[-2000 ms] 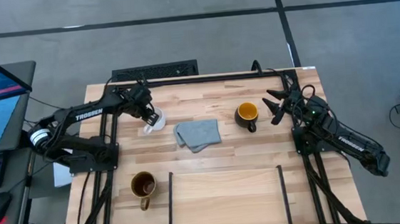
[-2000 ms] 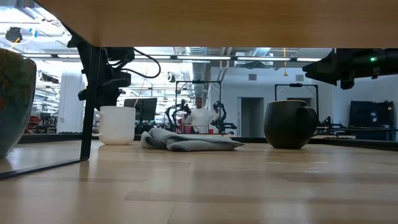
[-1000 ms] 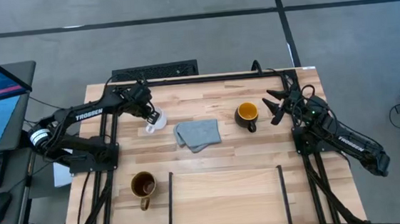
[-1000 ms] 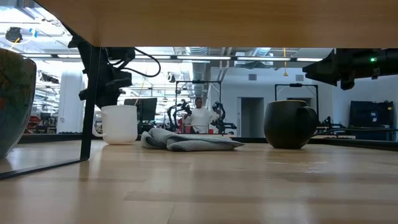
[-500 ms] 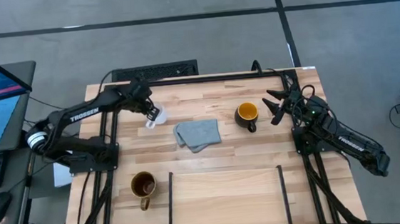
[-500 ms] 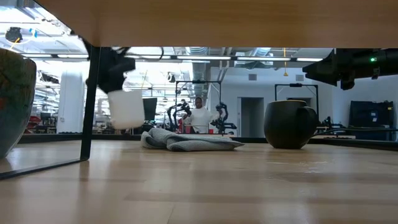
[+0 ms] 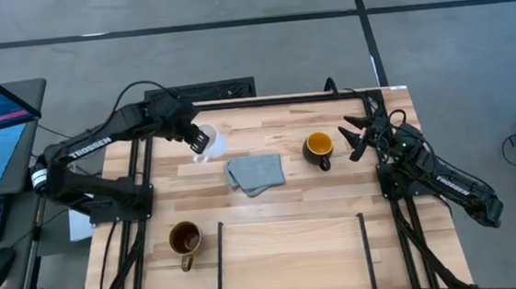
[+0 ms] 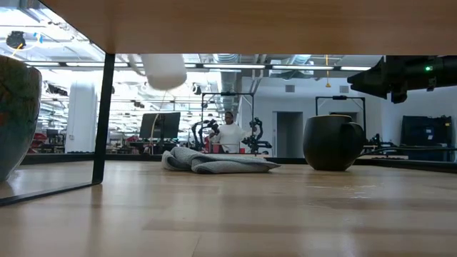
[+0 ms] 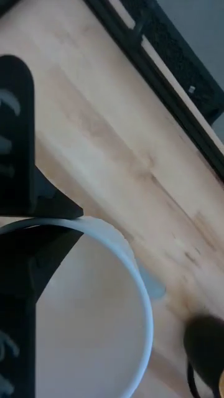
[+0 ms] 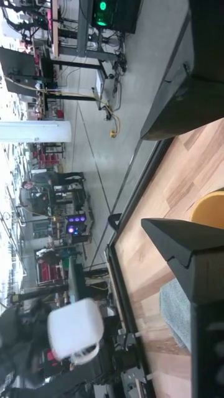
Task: Stack small to large cups/mugs on shelf
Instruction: Put the white mug on the shelf
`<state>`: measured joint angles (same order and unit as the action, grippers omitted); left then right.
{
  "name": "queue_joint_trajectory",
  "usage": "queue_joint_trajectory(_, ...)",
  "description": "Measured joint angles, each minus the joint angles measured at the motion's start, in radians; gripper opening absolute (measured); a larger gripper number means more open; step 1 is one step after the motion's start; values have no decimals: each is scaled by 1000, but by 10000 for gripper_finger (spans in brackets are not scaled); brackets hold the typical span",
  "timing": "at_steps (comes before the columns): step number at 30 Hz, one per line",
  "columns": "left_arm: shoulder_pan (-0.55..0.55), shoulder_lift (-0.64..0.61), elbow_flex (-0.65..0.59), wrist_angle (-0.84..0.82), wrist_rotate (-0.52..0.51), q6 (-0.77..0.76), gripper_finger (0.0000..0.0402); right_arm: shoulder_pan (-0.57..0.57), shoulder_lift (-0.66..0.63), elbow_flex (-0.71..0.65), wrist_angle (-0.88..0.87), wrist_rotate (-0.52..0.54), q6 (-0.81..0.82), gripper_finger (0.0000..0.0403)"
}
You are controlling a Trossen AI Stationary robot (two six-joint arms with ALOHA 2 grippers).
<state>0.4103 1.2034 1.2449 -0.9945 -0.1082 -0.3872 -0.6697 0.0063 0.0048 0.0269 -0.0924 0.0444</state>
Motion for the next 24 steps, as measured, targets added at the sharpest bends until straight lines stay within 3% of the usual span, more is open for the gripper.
queue_joint_trajectory(10,-333,12,68,-28,-177,-346,0,0,0,0,0,0,0,240)
queue_joint_trajectory(16,-511,93,109,5,-237,-491,0,0,10,0,-2,1,8,240)
queue_joint_trajectory(24,-657,336,396,-128,-318,-568,0,0,48,0,-3,4,8,240)
